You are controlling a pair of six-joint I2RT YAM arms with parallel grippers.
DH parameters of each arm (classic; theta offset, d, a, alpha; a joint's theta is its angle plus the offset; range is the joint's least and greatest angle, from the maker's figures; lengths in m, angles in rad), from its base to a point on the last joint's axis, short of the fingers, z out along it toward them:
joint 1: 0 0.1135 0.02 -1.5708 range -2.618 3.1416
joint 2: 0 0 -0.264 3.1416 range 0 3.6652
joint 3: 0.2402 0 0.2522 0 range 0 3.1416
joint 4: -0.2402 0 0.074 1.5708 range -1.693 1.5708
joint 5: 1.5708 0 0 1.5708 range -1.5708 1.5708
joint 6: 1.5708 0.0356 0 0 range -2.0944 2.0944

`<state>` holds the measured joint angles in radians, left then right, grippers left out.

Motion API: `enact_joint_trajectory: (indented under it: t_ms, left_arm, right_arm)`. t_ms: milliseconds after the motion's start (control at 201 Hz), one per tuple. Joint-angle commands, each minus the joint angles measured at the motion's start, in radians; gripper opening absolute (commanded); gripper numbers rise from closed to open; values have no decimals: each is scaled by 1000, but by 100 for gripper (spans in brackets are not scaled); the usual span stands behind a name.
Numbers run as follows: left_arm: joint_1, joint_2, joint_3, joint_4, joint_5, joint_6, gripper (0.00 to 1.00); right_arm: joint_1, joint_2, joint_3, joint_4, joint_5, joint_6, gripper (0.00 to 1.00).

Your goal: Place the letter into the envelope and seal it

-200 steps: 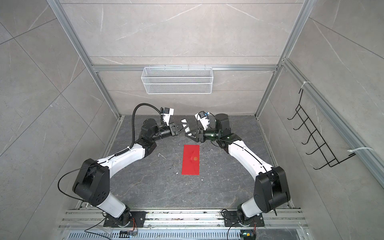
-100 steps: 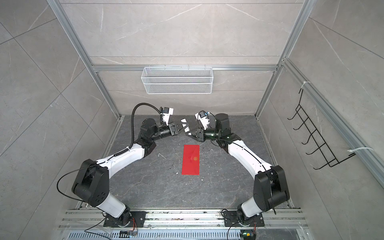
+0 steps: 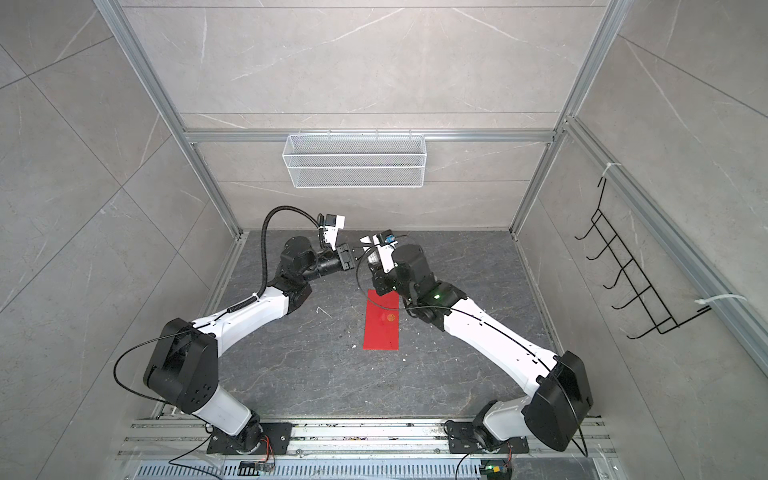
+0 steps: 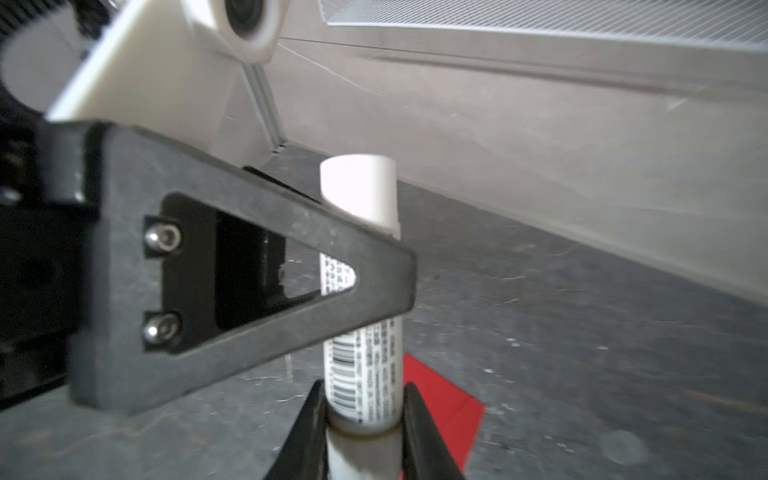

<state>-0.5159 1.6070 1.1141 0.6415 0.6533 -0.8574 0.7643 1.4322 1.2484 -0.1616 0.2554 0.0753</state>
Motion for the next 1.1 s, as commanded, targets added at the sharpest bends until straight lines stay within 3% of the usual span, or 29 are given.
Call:
enact_joint_trajectory:
  t_ms: [0, 139, 234, 354, 453, 568, 812, 881, 1095]
  left_arm:
    - [-1, -27, 18, 22, 24, 27, 0]
    - [-1, -30, 14, 20, 22, 27, 0]
    - [-1, -32, 10, 19, 19, 29, 0]
    - [-1, -32, 11, 21, 20, 28, 0]
    - [-1, -33, 8, 19, 19, 32, 0]
    - [-1, -37, 7, 20, 20, 35, 0]
    - [-1, -58, 5, 27, 36, 40, 0]
    - [-1, -61, 4, 32, 39, 39, 0]
    - [-1, -55, 4, 65, 52, 16, 0]
  right_arm:
    - [60, 99, 80, -37, 524, -160, 0]
    - [137, 217, 144, 9, 751, -293, 0]
    - [163, 285, 175, 47, 833, -376, 0]
    - [167, 310, 195, 24, 825, -360, 0]
    - [163, 264, 177, 0, 720, -288, 0]
    - [126, 169, 131, -20, 471, -202, 2]
    - [-159, -17, -6, 4, -421, 31, 57]
    - [-228, -33, -28, 23, -605, 68, 66]
    - [-382, 16, -52, 125, -1116, 192, 69]
